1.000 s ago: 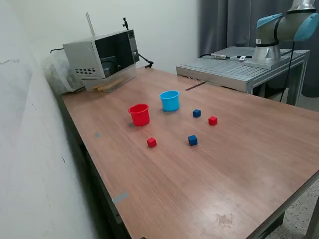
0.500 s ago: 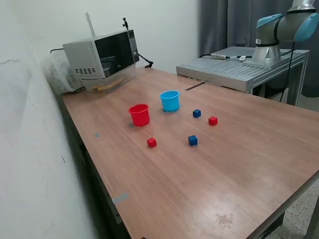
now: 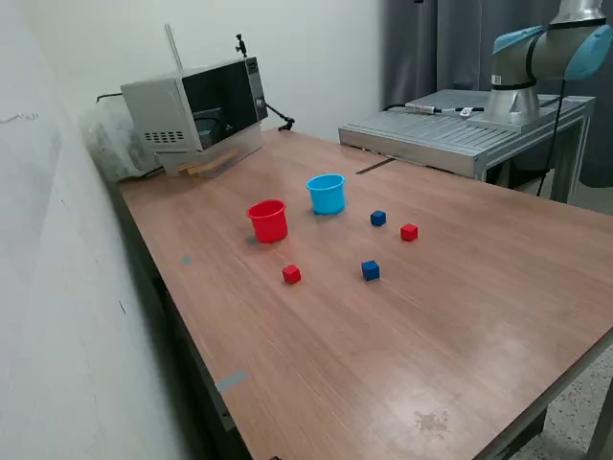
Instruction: Place red objects in the red bin, and blue objects in the blue bin.
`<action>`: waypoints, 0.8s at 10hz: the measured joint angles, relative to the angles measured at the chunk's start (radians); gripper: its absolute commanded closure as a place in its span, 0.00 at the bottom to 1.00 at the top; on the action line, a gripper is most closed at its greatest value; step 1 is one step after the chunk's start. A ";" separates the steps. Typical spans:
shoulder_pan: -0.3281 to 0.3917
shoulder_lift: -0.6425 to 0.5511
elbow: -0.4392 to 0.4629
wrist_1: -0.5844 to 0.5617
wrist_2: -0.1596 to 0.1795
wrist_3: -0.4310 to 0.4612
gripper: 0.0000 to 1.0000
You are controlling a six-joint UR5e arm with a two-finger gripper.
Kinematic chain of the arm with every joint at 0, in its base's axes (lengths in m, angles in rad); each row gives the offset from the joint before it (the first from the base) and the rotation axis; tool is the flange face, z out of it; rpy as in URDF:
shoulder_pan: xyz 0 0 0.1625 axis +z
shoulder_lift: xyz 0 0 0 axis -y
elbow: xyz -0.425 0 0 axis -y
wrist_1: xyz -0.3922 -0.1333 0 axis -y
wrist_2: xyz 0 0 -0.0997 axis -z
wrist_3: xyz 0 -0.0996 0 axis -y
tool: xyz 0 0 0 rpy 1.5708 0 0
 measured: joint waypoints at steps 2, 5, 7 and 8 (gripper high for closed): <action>-0.003 0.078 -0.010 -0.053 0.014 -0.004 0.00; -0.012 0.213 -0.005 -0.216 0.022 -0.009 0.00; -0.037 0.327 0.020 -0.354 0.021 -0.023 0.00; -0.052 0.385 0.039 -0.423 0.020 -0.037 0.00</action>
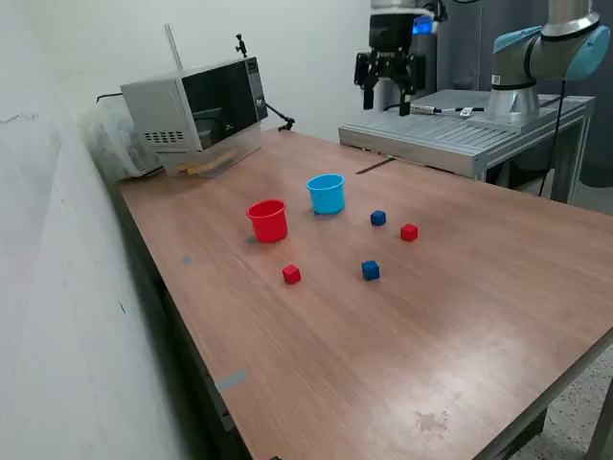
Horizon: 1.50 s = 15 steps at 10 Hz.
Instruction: Place red objects in the red bin, and blue objects in the blue bin.
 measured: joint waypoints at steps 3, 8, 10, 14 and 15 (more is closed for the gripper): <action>-0.042 0.125 0.063 -0.158 0.002 -0.060 0.00; -0.098 0.199 0.154 -0.275 0.005 -0.111 0.00; -0.097 0.202 0.177 -0.300 0.011 -0.115 0.00; -0.089 0.206 0.196 -0.334 0.043 -0.121 0.00; -0.087 0.211 0.198 -0.347 0.051 -0.127 0.00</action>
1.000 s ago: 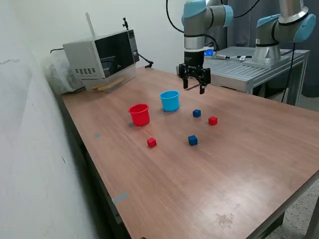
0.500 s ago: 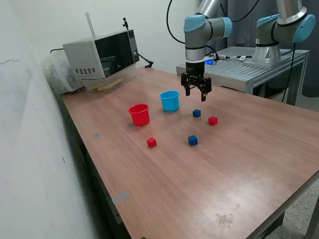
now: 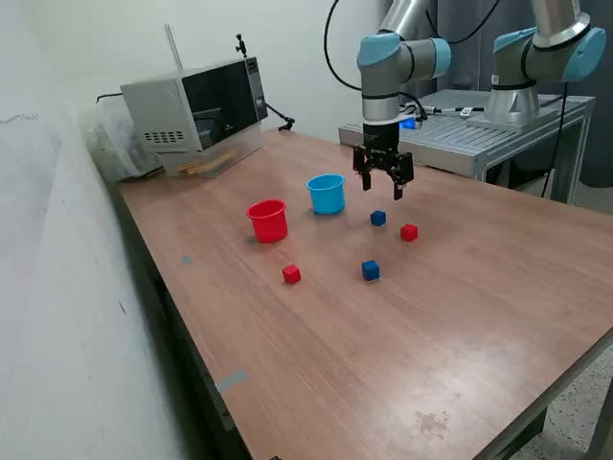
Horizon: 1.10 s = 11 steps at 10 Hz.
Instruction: Place red objects in the red bin, and blue objects in the blue bin.
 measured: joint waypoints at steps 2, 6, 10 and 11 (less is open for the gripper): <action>0.002 0.013 0.001 -0.020 0.016 -0.011 0.00; 0.004 0.044 -0.004 -0.040 0.026 -0.018 0.00; 0.003 0.066 -0.007 -0.042 0.025 -0.021 0.00; 0.003 0.071 -0.007 -0.042 0.024 -0.022 0.00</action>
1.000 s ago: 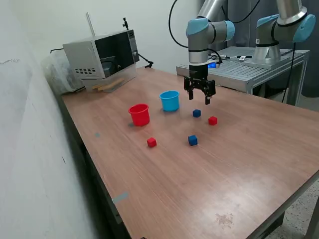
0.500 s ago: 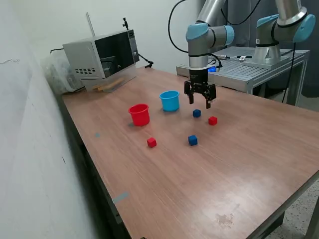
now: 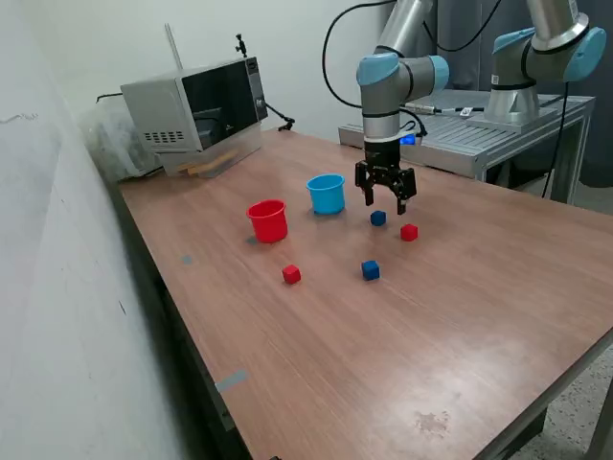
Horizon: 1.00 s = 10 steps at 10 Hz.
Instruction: Place red objects in the red bin, and blue objects in the blue bin.
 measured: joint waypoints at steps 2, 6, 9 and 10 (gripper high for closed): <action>0.000 0.009 -0.001 0.001 -0.001 -0.008 1.00; 0.000 0.026 -0.002 0.005 0.002 -0.037 1.00; 0.001 0.030 -0.004 0.007 0.003 -0.044 1.00; 0.001 0.031 -0.004 0.007 0.003 -0.045 1.00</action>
